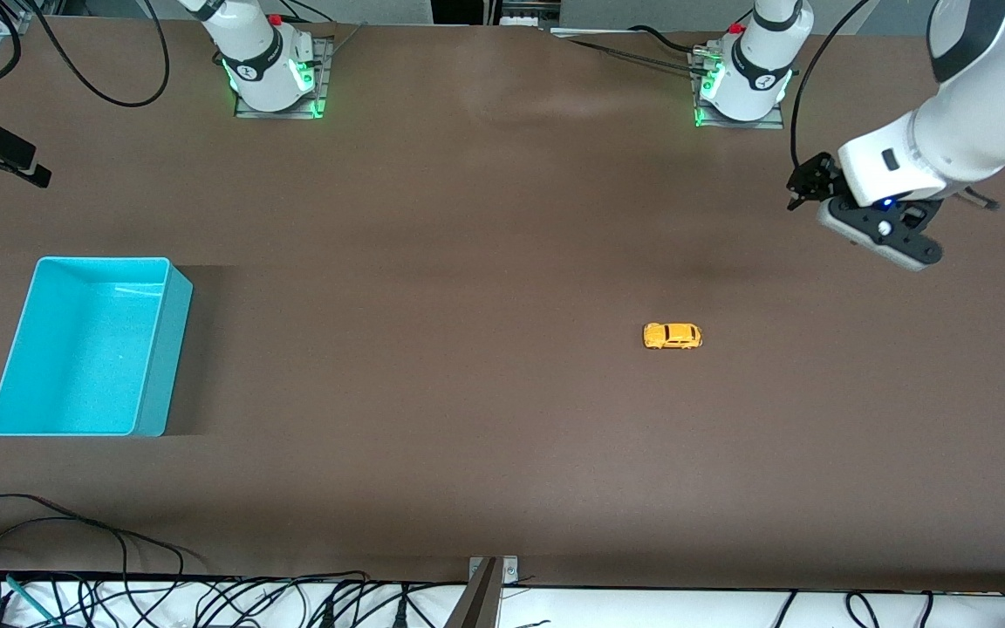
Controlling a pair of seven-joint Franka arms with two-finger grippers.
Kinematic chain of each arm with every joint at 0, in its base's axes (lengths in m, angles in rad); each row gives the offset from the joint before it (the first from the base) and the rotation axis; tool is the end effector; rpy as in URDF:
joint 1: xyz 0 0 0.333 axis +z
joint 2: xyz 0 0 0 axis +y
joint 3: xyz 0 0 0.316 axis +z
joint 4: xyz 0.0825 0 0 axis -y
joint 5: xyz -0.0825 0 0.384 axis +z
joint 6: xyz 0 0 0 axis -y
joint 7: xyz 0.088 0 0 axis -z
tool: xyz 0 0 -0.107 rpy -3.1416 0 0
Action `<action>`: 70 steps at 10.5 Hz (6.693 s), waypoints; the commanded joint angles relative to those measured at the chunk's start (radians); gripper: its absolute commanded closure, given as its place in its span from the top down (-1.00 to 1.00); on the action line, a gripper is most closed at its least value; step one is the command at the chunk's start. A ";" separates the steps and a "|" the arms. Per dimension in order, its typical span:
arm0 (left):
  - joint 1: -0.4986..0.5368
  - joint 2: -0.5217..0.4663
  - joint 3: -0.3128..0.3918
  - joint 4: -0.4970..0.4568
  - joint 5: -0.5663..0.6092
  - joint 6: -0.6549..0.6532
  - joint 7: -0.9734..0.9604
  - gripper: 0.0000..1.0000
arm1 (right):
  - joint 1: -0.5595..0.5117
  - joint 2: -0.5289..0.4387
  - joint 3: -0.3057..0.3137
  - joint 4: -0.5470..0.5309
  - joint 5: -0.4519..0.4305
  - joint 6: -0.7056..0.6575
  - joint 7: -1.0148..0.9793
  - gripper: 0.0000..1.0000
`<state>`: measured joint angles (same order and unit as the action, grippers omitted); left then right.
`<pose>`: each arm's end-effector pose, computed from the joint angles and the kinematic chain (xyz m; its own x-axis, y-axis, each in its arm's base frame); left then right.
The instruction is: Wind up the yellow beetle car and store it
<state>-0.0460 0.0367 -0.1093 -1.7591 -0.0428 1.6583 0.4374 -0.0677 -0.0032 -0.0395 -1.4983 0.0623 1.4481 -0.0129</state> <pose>0.5520 -0.0899 0.5227 0.8255 -0.5545 -0.1047 -0.5461 -0.8318 0.0994 0.5387 -0.0507 0.6498 0.9952 -0.0865 -0.0459 -0.0893 -0.9940 -0.0628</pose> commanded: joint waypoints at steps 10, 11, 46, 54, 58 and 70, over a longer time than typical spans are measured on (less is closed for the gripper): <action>-0.084 0.307 -0.019 -0.270 0.001 0.641 0.664 1.00 | -0.003 -0.004 -0.016 0.010 0.024 -0.022 -0.019 1.00; -0.095 0.351 -0.020 -0.263 0.001 0.682 0.710 1.00 | -0.003 -0.004 -0.016 0.010 0.022 -0.018 -0.019 1.00; 0.052 0.552 0.123 -0.284 0.001 0.911 1.176 -1.00 | 0.014 0.014 0.070 0.004 -0.062 -0.018 -0.004 1.00; 0.092 0.552 0.138 -0.284 0.001 0.911 1.232 -1.00 | 0.014 0.014 0.070 0.003 -0.064 -0.020 -0.006 1.00; 0.106 0.551 0.138 -0.283 0.021 0.911 1.244 -1.00 | 0.012 0.014 0.070 0.001 -0.064 -0.020 -0.006 1.00; 0.118 0.365 0.068 -0.212 0.026 0.690 1.245 1.00 | 0.012 0.019 0.069 0.001 -0.064 -0.020 -0.006 1.00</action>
<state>0.0650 0.4149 -0.0320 -1.9903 -0.0392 2.3711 1.6731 -0.0552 0.0174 0.0261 -1.4992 0.0164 1.4277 -0.0193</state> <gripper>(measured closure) 0.000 0.000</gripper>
